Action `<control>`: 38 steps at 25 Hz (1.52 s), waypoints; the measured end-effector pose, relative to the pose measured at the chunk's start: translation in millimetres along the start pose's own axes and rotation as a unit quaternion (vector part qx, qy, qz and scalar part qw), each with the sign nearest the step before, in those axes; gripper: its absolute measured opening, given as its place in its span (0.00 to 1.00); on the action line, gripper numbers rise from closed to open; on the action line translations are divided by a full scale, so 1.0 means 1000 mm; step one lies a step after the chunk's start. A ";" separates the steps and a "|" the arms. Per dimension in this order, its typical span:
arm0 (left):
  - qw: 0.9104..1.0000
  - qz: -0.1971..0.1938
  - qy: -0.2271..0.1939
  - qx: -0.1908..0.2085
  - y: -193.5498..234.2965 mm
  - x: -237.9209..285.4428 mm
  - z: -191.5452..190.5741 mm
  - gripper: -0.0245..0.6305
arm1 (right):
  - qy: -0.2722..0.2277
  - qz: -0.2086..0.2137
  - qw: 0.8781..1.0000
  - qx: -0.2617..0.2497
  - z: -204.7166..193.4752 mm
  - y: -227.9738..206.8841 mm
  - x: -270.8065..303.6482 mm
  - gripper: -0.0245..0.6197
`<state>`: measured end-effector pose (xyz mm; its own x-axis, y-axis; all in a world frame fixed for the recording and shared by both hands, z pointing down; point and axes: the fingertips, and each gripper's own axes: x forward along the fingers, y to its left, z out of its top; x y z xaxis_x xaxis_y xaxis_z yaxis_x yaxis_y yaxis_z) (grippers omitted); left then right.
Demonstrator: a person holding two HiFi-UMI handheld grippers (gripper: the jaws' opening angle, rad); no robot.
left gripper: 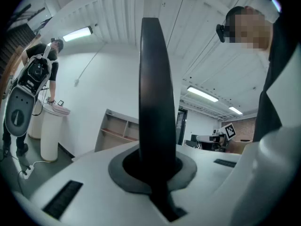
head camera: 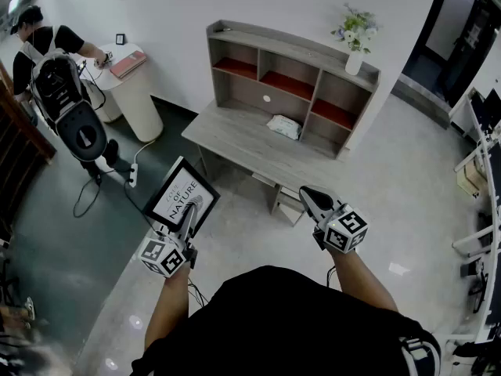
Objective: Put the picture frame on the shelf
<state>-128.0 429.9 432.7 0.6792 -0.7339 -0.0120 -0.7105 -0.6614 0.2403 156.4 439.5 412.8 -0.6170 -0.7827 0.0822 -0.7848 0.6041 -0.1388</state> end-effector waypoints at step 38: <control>1.000 0.011 0.026 0.000 0.037 0.046 0.006 0.08 | 0.018 0.034 0.999 0.015 -0.021 -0.024 0.075 0.06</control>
<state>-124.8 370.7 434.9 0.6717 -0.7396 0.0432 -0.7256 -0.6451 0.2394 127.7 369.4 442.8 -0.6713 -0.7334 0.1071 -0.7389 0.6508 -0.1746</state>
